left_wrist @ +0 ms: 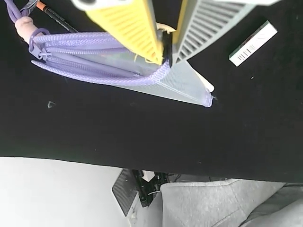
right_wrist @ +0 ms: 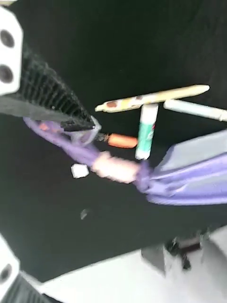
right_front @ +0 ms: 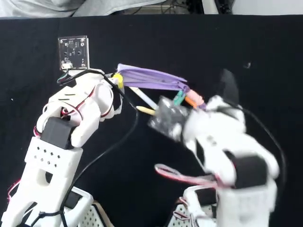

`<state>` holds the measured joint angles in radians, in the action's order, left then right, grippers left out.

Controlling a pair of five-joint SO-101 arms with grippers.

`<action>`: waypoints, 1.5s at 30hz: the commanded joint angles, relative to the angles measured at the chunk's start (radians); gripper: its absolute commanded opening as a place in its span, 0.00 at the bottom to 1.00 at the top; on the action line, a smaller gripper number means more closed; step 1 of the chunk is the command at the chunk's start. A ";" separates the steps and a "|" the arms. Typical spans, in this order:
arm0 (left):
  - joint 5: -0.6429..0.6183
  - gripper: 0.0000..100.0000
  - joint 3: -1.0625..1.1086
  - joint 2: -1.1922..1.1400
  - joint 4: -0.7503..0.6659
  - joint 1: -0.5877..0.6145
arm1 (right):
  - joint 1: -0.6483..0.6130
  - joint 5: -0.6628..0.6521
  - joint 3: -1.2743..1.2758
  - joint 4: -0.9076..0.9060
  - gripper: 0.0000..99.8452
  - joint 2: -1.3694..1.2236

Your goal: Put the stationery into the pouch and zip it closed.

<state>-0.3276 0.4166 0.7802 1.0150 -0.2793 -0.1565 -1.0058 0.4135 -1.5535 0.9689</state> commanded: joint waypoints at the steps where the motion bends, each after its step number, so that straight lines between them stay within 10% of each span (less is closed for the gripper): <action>1: -0.006 0.03 -0.068 0.002 0.005 0.018 | -0.081 0.048 -0.021 0.092 0.51 -0.087; 18: -0.006 0.03 -0.050 0.003 -0.003 0.024 | -0.012 0.017 -0.019 0.476 0.50 -0.443; 31: -0.006 0.03 -0.048 0.003 -0.005 0.019 | -0.014 0.003 -0.018 0.568 0.04 -0.529; 45: -0.005 0.03 -0.005 0.003 -0.057 0.025 | -0.064 0.051 -0.131 0.440 0.05 -0.527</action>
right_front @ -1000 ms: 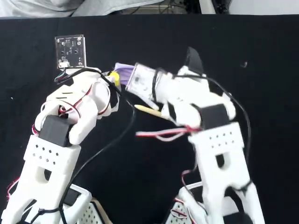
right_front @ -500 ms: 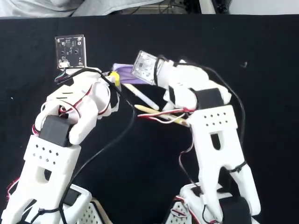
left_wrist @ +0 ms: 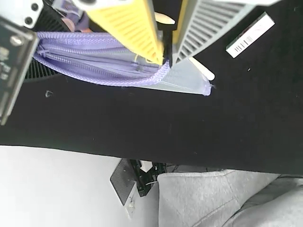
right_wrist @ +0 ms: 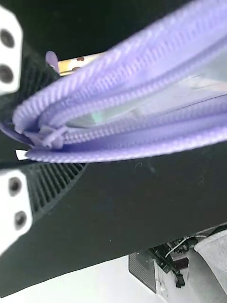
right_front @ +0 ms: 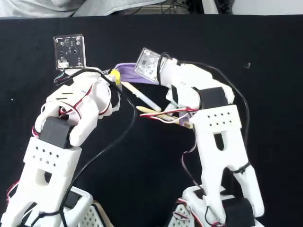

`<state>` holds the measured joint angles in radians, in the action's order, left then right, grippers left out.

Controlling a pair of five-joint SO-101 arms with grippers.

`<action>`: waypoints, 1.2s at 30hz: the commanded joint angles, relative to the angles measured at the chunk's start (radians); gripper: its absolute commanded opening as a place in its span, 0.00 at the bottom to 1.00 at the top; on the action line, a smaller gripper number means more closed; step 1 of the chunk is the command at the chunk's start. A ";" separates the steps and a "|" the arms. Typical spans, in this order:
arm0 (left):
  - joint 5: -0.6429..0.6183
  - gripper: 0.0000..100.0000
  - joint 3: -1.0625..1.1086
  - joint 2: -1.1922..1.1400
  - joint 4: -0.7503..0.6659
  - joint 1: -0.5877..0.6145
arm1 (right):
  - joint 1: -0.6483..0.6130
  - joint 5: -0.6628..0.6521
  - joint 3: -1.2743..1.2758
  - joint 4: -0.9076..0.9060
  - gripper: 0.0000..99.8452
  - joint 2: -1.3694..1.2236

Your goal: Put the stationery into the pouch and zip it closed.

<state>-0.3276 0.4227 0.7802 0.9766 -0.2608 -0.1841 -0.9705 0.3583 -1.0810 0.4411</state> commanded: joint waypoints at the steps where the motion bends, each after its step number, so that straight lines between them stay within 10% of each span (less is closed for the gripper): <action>1: -0.005 0.03 -0.012 0.003 -0.018 0.005 | -0.054 0.017 -0.084 -0.044 0.05 0.001; 17: -0.005 0.03 -0.008 0.006 -0.018 0.001 | -0.126 0.081 -0.139 -0.061 0.24 0.010; 36: -0.006 0.03 -0.007 0.011 -0.015 0.001 | -0.103 0.078 -0.096 -0.075 0.12 0.016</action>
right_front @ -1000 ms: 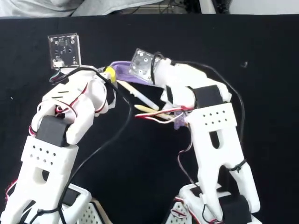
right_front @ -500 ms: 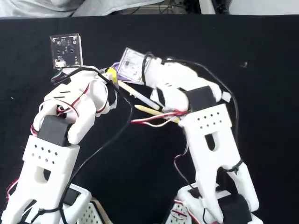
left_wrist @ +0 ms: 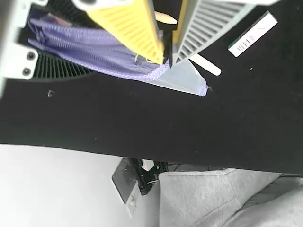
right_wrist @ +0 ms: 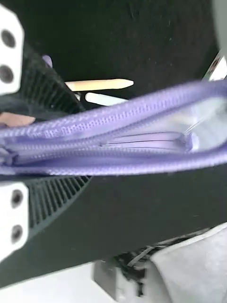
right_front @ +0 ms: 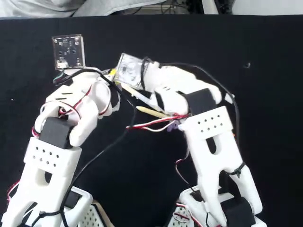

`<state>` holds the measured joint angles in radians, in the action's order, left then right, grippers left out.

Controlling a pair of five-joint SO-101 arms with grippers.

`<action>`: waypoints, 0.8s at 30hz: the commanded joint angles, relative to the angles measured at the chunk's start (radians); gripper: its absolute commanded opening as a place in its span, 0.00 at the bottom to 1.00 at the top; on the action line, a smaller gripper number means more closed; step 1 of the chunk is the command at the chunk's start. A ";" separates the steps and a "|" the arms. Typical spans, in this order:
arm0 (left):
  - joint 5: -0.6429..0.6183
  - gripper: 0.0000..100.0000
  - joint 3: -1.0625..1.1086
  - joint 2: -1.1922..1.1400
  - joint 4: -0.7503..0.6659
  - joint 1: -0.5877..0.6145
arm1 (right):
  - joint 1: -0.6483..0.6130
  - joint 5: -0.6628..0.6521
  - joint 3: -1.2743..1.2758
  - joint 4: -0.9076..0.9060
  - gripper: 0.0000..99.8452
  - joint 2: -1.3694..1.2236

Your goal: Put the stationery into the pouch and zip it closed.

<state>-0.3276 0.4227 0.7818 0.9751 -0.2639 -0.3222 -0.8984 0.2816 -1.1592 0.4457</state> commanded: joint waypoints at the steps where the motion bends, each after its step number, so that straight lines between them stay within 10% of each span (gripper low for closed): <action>1: -0.006 0.03 -0.007 0.009 -0.015 0.004 | 0.035 0.006 -0.019 0.003 0.12 0.007; 16: -0.006 0.03 -0.007 0.011 -0.015 0.008 | 0.048 -0.048 -0.019 -0.046 0.28 0.004; 24: -0.006 0.03 -0.005 0.011 -0.014 0.010 | 0.054 -0.066 -0.025 -0.058 0.19 0.004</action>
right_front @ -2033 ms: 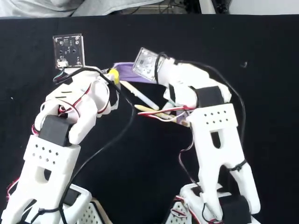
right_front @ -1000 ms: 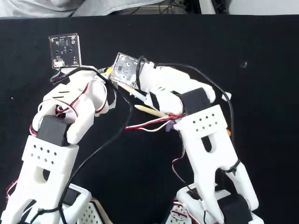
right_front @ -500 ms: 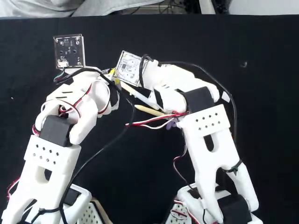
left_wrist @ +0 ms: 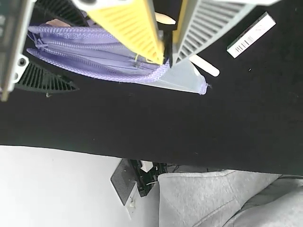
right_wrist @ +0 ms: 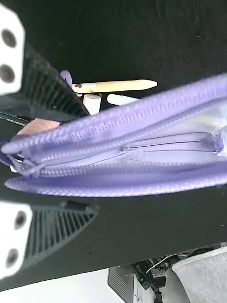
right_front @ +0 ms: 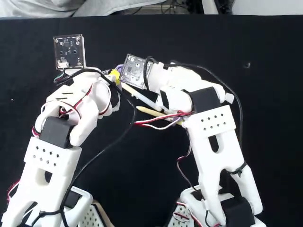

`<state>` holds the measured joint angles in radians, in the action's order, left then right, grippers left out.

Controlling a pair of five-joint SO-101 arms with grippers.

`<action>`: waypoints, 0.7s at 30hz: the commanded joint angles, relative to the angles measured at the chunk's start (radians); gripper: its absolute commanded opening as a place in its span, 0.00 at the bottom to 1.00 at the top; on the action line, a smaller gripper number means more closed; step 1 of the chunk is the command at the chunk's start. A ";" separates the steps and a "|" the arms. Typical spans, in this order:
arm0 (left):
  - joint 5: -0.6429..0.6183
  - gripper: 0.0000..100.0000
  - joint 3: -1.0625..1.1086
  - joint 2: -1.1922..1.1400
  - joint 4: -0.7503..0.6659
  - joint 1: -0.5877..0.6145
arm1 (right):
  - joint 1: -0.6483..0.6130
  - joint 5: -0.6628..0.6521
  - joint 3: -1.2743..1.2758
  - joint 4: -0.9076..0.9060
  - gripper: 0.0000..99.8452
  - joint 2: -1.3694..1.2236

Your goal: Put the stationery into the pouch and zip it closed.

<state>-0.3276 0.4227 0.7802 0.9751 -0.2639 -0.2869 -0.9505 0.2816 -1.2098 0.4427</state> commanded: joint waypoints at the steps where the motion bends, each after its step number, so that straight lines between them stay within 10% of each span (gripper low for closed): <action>1: -0.006 0.03 -0.005 0.012 -0.014 0.010 | 0.026 -0.015 -0.024 -0.009 0.18 0.007; 21: -0.006 0.03 -0.010 0.012 -0.012 0.010 | 0.054 -0.014 -0.025 -0.002 0.01 0.002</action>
<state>-0.3276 0.4227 0.7802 0.9751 -0.2608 -0.2394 -0.9551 0.2816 -1.2129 0.4427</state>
